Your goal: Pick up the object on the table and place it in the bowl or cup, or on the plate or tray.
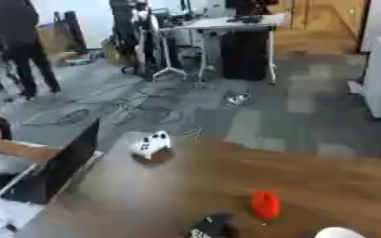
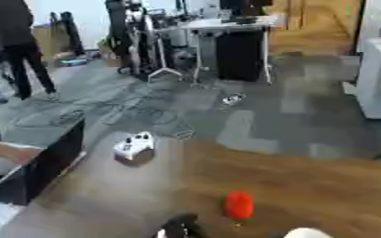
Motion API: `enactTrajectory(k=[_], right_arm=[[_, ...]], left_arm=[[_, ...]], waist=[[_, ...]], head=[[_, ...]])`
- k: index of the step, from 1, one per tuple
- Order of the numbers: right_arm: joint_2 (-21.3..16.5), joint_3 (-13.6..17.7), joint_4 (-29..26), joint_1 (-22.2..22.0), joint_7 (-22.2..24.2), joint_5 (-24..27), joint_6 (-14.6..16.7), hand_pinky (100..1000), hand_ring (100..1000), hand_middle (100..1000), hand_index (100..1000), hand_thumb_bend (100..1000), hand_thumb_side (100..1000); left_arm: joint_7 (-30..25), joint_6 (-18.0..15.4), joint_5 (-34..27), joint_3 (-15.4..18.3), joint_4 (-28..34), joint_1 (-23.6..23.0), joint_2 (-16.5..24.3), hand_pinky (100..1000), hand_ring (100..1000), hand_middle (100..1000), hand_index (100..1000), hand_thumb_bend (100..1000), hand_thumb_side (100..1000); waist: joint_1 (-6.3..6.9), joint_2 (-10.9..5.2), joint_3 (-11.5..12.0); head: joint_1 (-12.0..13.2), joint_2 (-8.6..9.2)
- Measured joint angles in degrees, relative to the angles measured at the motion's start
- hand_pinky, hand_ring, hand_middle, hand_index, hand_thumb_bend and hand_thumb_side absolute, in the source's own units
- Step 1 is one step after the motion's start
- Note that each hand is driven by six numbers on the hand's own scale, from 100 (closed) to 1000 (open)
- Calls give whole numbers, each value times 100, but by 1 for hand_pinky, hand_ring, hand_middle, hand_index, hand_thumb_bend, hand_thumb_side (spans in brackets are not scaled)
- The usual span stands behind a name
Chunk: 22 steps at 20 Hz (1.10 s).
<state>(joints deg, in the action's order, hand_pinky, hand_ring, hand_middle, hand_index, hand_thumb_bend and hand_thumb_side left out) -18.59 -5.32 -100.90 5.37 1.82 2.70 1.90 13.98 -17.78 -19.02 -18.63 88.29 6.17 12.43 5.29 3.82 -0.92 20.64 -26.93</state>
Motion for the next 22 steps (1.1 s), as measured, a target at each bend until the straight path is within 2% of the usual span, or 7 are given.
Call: enactTrajectory(k=[5,9,13,17,22], right_arm=[[0,27,-17,-3,-103,-188,24,432,593,681,906,256,728],[0,30,-33,-3,-149,-296,28,432,592,680,905,255,729],[5,30,-34,-3,-158,-336,36,431,591,680,905,254,730],[36,30,-34,-3,-157,-356,37,431,591,680,905,252,730],[48,29,-34,-3,-148,-379,37,431,590,680,903,250,731]], left_arm=[[21,75,186,18,-142,1,-37,320,692,577,802,488,791],[42,95,332,37,-270,19,-41,322,697,582,805,486,793],[47,96,390,40,-315,51,-44,323,706,592,811,486,793],[64,91,396,61,-320,51,-44,331,727,604,816,485,792],[89,97,466,70,-324,124,-63,329,722,600,815,475,790]], waist=[[-10,0,-45],[-29,38,-79],[-31,65,-93],[-28,73,-94],[-21,75,-95]], head=[[-250,-747],[-347,-1082],[-352,-1220],[-353,-1283],[-353,-1284]])
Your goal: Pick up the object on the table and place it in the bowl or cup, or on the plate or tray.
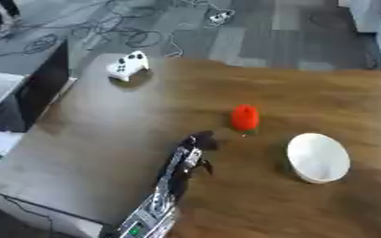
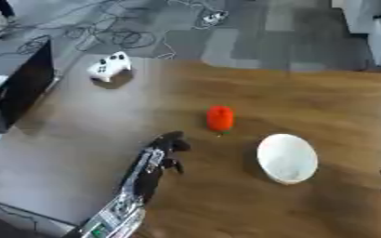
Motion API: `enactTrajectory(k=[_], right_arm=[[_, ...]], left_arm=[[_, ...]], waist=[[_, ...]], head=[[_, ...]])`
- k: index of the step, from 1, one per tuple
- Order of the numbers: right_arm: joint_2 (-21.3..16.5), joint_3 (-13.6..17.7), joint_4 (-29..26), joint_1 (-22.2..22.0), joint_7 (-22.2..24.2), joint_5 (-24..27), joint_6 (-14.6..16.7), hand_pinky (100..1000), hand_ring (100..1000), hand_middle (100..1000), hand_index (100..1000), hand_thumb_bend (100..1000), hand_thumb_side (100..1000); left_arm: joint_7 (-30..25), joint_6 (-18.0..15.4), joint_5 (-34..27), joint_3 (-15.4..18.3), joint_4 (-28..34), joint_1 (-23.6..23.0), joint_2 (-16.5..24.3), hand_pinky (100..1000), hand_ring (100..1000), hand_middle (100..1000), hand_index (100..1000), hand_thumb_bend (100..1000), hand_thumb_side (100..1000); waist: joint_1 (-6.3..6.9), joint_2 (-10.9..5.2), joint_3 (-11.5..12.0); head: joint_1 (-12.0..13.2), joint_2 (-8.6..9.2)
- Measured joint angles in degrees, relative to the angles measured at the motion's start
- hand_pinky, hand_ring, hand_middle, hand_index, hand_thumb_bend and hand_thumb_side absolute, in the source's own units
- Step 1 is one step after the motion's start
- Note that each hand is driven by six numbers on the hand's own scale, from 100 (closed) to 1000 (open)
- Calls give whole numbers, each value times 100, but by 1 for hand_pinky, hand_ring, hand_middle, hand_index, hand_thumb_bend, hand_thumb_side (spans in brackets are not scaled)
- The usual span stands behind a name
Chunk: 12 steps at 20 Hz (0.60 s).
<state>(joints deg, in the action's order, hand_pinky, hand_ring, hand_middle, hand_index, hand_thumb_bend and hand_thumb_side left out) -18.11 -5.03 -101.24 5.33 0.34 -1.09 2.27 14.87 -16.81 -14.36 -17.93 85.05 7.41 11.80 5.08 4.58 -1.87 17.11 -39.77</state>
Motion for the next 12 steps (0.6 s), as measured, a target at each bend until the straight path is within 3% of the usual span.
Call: enactTrajectory(k=[1,12], right_arm=[[0,0,0,0,8,-1,-6,431,590,680,902,250,732],[0,-37,2,0,96,-7,-4,430,590,680,895,236,735]], left_arm=[[7,9,44,0,-5,33,-3,318,714,592,812,444,790],[140,272,822,152,-142,588,25,344,747,616,823,431,769]], waist=[[3,0,0],[24,0,0]], head=[[0,0],[60,58]])
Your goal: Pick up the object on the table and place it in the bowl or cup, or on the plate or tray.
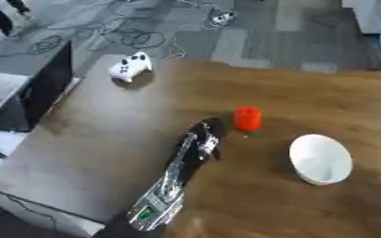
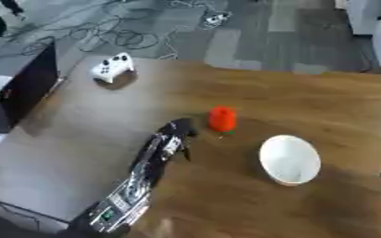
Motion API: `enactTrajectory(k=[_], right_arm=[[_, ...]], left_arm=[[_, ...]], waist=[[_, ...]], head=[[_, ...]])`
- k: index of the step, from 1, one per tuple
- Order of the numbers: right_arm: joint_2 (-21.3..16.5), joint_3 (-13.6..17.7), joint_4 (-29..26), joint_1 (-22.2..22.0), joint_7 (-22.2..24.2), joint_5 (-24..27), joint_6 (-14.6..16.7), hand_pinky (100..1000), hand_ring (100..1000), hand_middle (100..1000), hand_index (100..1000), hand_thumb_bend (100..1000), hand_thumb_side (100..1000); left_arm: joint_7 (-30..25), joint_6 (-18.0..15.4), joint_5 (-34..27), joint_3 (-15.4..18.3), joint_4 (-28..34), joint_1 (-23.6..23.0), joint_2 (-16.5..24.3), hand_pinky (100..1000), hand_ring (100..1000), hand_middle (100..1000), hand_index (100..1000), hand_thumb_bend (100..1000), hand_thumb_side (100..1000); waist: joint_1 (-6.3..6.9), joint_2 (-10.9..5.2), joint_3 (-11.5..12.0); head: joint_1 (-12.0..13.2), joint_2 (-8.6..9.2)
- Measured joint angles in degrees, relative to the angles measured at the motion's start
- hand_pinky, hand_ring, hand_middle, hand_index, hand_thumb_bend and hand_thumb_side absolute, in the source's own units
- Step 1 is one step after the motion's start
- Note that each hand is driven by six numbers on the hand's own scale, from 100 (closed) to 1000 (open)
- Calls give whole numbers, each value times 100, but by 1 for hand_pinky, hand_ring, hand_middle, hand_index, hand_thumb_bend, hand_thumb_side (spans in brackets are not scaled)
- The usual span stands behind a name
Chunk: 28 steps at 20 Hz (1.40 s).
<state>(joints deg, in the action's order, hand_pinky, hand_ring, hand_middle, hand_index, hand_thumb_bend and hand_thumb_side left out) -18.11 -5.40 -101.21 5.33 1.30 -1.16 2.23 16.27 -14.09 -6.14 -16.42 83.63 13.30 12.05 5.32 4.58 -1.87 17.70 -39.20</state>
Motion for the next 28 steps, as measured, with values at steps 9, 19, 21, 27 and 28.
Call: enactTrajectory(k=[9,19,21,27,28], right_arm=[[0,-50,1,1,54,-54,5,429,589,680,900,235,735],[2,-73,1,2,90,-70,18,429,589,681,900,234,737],[4,-74,1,2,101,-72,10,429,589,681,899,234,737],[7,-105,0,4,127,-75,21,429,589,681,900,233,737],[7,-106,0,5,133,-75,20,429,589,681,900,233,737]], left_arm=[[-220,35,1309,235,-376,770,215,431,806,714,885,401,723],[-601,84,2359,361,-784,1425,545,479,808,745,900,460,685],[-678,69,2583,378,-879,1566,620,502,809,745,897,480,676],[-804,-25,3354,448,-1216,1894,746,558,817,755,893,505,677],[-828,-47,3476,448,-1277,1948,758,576,818,759,893,509,676]], waist=[[-9,23,-63],[-43,35,-176],[-44,47,-197],[-61,73,-264],[-65,82,-270]], head=[[56,3],[381,49],[461,59],[585,112],[607,122]])
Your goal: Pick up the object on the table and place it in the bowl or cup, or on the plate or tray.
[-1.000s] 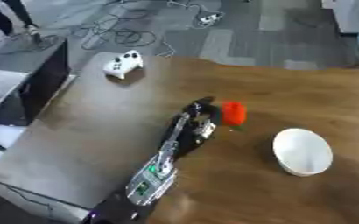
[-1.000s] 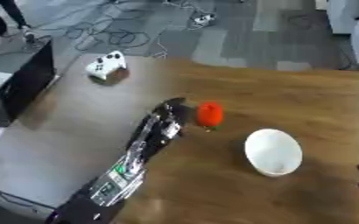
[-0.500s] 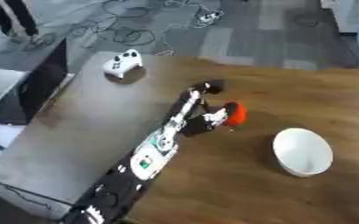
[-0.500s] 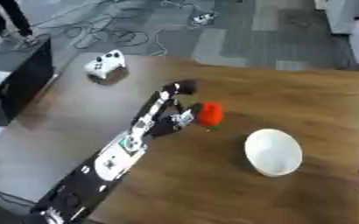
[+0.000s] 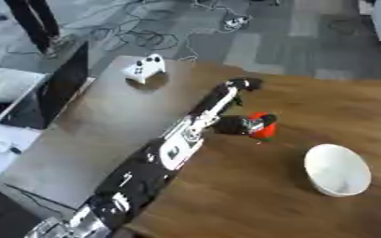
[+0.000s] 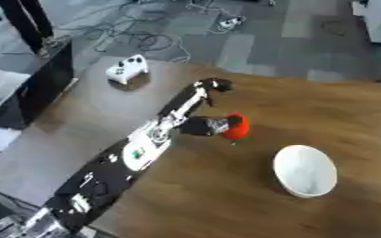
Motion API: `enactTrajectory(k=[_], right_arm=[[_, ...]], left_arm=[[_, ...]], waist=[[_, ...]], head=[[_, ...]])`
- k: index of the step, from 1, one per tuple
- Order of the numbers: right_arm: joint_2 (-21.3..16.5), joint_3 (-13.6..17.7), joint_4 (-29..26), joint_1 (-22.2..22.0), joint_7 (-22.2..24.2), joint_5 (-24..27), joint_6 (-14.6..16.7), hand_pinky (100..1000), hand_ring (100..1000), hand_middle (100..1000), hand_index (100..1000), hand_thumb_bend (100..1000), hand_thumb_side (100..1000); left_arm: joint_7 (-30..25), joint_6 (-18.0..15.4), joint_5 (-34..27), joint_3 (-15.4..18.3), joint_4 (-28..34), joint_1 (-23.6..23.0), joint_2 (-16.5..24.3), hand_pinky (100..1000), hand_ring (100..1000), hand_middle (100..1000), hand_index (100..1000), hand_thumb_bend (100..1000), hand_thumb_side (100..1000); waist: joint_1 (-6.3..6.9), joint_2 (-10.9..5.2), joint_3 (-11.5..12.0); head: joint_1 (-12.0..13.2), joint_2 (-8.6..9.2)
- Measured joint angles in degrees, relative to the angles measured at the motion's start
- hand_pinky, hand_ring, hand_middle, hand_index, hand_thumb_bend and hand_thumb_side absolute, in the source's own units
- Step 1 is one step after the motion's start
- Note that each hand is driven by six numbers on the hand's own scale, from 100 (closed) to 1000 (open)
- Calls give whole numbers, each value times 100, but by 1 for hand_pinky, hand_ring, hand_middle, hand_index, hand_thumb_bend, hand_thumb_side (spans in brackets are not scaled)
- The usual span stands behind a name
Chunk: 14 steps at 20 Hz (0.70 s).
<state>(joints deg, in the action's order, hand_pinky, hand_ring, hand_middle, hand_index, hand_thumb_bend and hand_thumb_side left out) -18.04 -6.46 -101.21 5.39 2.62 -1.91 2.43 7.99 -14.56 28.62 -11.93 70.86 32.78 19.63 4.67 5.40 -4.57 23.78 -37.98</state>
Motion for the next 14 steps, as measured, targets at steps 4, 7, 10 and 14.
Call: enactTrajectory(k=[4,7,10,14], right_arm=[[16,-4,0,9,12,0,-3,430,589,681,899,232,738],[41,-20,0,32,34,0,0,430,590,681,900,232,738],[43,-38,0,55,49,-1,7,430,589,681,900,231,739],[43,-64,-1,88,80,-1,-1,430,589,681,900,230,740]], left_arm=[[-109,-77,513,3,-240,157,6,685,855,780,893,508,692],[-120,-138,806,35,-385,244,6,713,869,789,893,509,694],[-104,-193,998,49,-530,308,1,728,877,799,893,508,693],[-103,-235,1230,73,-731,379,-63,690,875,809,896,488,686]], waist=[[-9,22,-44],[-10,60,-67],[-10,86,-96],[-10,110,-133]], head=[[46,37],[53,51],[71,81],[99,85]])
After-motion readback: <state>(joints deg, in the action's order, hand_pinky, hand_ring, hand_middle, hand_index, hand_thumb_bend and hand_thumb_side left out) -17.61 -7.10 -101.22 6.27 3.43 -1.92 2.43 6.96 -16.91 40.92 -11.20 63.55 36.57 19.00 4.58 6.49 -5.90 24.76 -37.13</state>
